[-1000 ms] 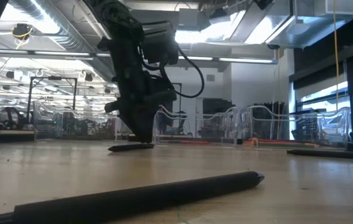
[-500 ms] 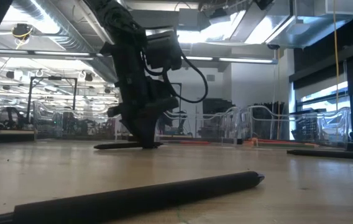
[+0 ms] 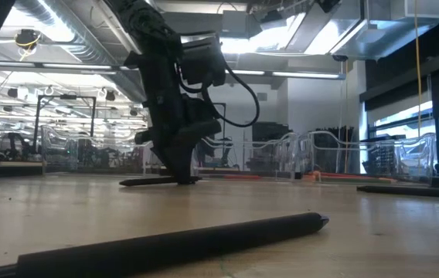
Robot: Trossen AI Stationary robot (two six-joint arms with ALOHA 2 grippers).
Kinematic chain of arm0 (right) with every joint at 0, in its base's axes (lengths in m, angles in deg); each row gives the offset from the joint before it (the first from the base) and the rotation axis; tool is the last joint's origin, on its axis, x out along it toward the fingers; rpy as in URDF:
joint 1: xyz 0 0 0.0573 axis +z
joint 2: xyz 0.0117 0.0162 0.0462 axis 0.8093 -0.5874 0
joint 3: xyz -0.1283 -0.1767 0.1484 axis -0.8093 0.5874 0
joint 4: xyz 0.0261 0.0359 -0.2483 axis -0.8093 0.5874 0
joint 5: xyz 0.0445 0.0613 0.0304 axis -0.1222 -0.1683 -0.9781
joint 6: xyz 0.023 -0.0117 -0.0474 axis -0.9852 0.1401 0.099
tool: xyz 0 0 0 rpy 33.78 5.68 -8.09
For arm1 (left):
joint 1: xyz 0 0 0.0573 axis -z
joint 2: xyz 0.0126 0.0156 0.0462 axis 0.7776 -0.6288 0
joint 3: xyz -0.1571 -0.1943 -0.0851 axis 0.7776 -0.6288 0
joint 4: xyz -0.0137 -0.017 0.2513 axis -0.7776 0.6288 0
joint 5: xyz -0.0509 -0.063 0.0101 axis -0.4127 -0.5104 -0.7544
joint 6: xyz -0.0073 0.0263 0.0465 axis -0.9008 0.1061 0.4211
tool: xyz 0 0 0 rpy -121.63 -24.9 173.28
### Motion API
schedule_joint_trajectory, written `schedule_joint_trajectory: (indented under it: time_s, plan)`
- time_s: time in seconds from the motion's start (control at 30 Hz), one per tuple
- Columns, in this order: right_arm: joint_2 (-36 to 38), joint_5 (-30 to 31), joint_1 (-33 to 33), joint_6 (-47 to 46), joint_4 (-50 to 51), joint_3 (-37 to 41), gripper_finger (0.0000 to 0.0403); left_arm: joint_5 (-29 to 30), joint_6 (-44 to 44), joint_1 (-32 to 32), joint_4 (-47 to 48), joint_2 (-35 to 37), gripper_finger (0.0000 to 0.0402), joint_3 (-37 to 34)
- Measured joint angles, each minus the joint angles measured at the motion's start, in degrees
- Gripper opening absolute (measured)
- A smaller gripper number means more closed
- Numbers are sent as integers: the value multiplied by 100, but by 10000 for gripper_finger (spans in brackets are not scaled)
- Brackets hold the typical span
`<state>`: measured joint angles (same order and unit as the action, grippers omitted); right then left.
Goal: Sort crayons/erasers/pens/pencils in bins
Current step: Put the black pen into the left transparent bin
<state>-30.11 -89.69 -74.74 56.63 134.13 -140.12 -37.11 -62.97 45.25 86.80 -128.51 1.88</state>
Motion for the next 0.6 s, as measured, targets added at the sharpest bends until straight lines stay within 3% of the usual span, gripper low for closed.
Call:
schedule_joint_trajectory:
  time_s: [0.27,0.6]
  plan:
    - [0,0,0,0,7,0,145,-182,7,-21,140,294,11,-28]
    - [-2,4,0,1,13,0,145,-228,64,-100,608,1255,11,-26]
